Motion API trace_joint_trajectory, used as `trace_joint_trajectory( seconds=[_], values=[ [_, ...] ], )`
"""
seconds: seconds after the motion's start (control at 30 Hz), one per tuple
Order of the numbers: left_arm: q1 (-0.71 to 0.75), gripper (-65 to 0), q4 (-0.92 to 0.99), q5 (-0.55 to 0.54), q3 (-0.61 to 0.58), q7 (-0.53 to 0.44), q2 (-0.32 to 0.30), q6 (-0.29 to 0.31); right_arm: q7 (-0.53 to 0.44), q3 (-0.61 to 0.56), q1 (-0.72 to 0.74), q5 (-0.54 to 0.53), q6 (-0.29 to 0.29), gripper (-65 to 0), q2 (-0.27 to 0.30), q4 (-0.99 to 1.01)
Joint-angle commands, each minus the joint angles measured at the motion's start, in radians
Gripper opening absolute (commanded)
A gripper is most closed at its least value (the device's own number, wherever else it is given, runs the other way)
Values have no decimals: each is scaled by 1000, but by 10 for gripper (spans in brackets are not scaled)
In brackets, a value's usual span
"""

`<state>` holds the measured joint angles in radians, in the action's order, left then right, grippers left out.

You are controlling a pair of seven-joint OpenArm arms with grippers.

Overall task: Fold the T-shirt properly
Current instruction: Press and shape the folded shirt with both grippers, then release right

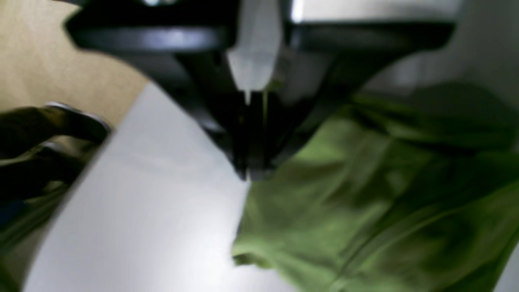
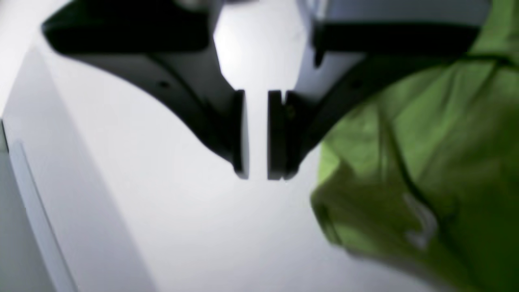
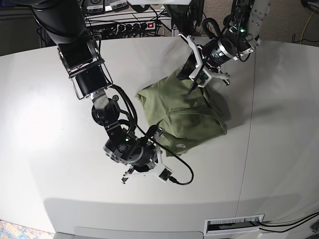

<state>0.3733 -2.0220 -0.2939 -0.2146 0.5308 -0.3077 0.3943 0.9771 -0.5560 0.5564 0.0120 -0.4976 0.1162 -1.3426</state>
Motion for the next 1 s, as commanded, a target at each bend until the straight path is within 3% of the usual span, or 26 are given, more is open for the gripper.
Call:
trace_joint_trajectory(
  seconds=[0.0, 0.2, 0.5, 0.67, 0.97],
  values=[
    [-2, -650, -16, -34, 1, -28, -3, 17, 11, 7, 34, 5, 3, -573, -2, -29],
    [-2, -650, -16, -28, 1, -32, -3, 23, 134, 7, 24, -11, 2, -605, 38, -35],
    [-11, -650, 52, 82, 1, -88, -3, 17, 278, 7, -51, -236, 1, -605, 121, -39],
    [-42, -650, 154, 159, 1, -129, -3, 14, 276, 7, -101, -345, 1, -605, 128, -40],
    [-122, -650, 229, 326, 2, -135, -9, -16, 241, 7, -152, -430, -2, -605, 127, -72]
  ],
)
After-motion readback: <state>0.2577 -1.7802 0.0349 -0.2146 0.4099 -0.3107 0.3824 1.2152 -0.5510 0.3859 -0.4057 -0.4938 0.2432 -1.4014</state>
